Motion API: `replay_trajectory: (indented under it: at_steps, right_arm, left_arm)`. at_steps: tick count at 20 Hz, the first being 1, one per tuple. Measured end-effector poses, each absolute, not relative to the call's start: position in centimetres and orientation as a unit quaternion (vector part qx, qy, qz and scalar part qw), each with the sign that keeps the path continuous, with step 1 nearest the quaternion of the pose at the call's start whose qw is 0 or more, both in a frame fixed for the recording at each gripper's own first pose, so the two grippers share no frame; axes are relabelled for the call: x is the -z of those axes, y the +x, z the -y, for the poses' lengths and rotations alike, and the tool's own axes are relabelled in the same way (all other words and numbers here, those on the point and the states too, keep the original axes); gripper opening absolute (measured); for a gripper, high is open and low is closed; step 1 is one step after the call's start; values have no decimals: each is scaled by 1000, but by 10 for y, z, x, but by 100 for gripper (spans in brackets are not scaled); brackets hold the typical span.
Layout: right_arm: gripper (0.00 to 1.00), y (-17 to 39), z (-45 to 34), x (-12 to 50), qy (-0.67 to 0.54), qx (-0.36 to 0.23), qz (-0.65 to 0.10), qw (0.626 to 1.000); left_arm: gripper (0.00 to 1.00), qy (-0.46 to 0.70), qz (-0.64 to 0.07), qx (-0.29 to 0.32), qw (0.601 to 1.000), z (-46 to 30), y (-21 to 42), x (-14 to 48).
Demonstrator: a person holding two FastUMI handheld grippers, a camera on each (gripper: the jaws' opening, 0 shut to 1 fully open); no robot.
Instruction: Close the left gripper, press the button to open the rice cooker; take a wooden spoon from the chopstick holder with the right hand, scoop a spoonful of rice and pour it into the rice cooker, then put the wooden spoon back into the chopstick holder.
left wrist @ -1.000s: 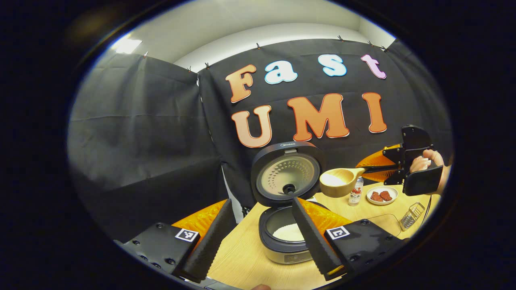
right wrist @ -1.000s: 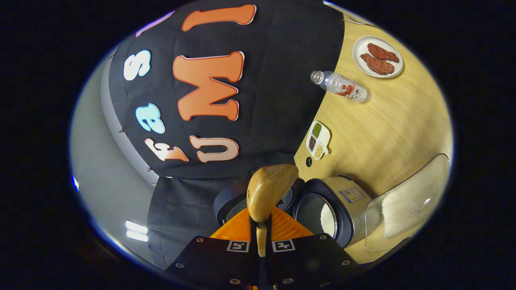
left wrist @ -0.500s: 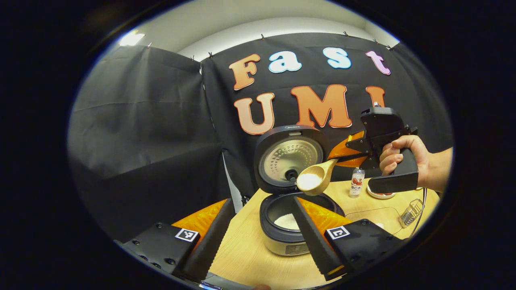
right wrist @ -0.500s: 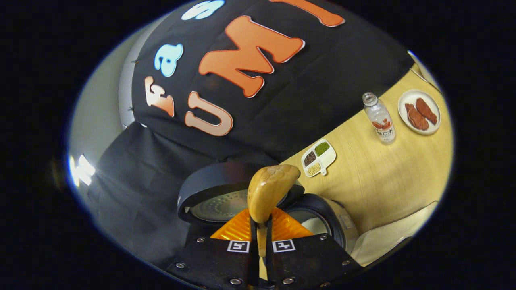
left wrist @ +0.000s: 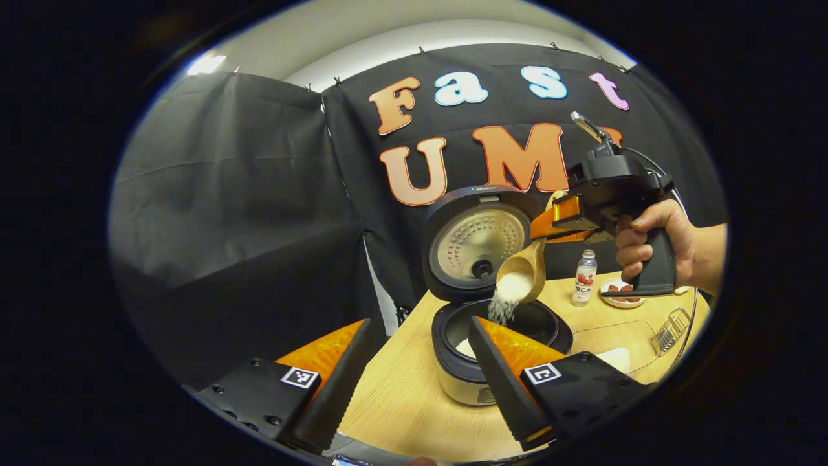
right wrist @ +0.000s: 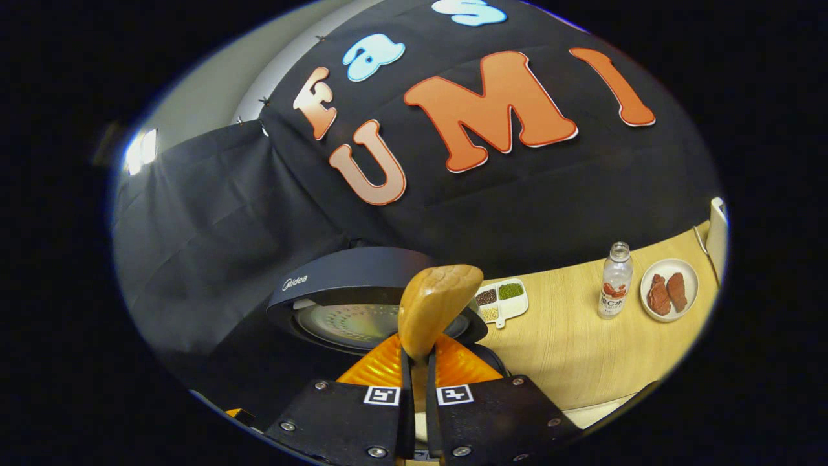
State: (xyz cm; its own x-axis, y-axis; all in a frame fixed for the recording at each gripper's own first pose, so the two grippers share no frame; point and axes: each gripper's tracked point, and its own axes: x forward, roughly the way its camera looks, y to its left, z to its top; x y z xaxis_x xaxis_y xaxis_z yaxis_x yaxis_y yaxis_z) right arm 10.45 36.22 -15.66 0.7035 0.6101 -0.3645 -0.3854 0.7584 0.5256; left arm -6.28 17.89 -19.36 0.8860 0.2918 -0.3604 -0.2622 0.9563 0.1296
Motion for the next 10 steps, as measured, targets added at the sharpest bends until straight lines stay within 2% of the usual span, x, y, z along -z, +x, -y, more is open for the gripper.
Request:
replay_trajectory:
  at_steps: [1,3,6,10]
  right_arm:
    - [6,104,-362,154,199,-280,-261,902]
    - [6,102,-363,147,177,-288,-245,909]
    - [6,98,-362,135,140,-296,-215,920]
    - [6,90,-370,115,93,-322,-172,926]
  left_arm:
    - [99,37,-192,-142,970,-178,-63,195]
    - [100,37,-192,-142,970,-178,-63,194]
    - [100,39,-192,-140,971,-176,-63,194]
    - [94,41,-190,-138,971,-172,-63,192]
